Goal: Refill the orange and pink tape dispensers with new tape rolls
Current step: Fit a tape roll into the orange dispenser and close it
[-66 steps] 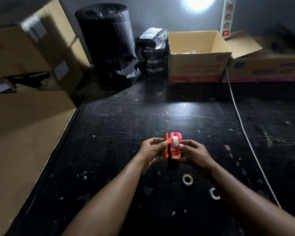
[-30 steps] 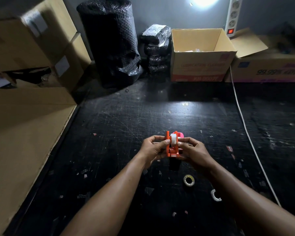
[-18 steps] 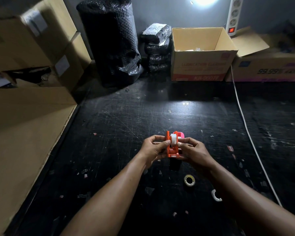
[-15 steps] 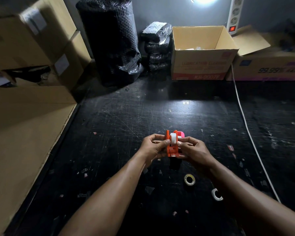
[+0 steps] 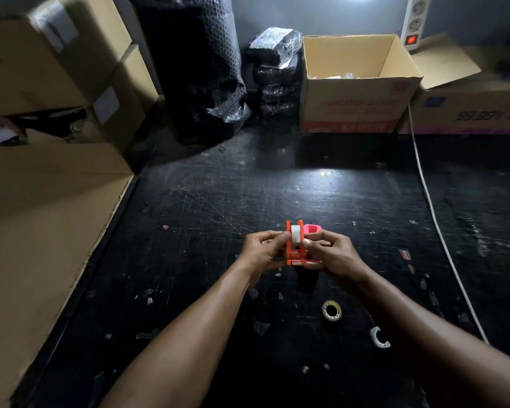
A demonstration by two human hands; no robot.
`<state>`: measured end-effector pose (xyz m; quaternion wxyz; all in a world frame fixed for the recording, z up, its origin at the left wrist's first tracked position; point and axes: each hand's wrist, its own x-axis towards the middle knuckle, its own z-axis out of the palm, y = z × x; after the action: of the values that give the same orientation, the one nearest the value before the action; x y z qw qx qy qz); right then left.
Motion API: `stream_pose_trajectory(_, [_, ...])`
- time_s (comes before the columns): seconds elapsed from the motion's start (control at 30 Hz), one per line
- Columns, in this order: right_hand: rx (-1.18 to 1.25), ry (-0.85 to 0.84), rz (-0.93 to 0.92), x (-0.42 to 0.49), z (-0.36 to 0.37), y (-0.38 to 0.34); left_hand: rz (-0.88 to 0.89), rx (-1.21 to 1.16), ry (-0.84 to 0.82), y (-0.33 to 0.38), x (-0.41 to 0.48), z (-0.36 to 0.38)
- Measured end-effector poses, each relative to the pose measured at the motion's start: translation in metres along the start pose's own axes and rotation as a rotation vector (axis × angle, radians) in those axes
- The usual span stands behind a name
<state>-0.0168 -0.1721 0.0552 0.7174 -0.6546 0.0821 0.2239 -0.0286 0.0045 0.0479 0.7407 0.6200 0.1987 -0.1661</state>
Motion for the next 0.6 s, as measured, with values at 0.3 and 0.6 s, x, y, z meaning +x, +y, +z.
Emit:
stream_pose_trajectory(0.3, [-0.540,0.249,-0.043,0.024,0.030,0.033,-0.060,0.049,0.184,-0.025,0.016,-0.013])
stream_pose_trajectory(0.6, [-0.630,0.099,-0.013,0.042,0.053,0.041,-0.014,0.265,0.309,-0.038,0.045,-0.028])
